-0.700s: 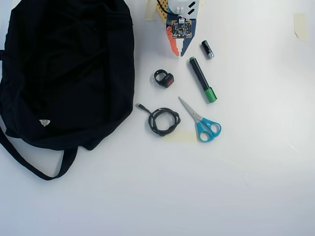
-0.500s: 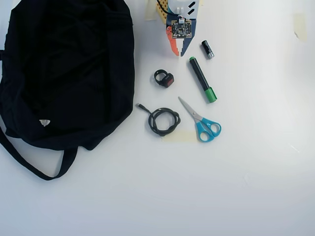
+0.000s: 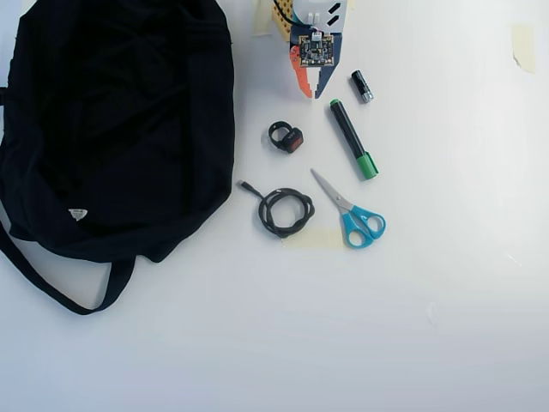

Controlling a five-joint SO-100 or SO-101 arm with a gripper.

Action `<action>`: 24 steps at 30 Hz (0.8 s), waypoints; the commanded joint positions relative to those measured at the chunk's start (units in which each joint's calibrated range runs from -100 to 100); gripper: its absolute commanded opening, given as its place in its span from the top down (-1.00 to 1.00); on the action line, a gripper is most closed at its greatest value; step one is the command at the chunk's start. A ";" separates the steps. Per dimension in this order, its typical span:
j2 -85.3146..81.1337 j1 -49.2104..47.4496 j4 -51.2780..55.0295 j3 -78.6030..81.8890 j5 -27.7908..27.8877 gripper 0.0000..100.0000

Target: Put the bike light into the black bag

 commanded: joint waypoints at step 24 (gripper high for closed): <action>-0.58 -0.42 0.52 1.95 0.22 0.95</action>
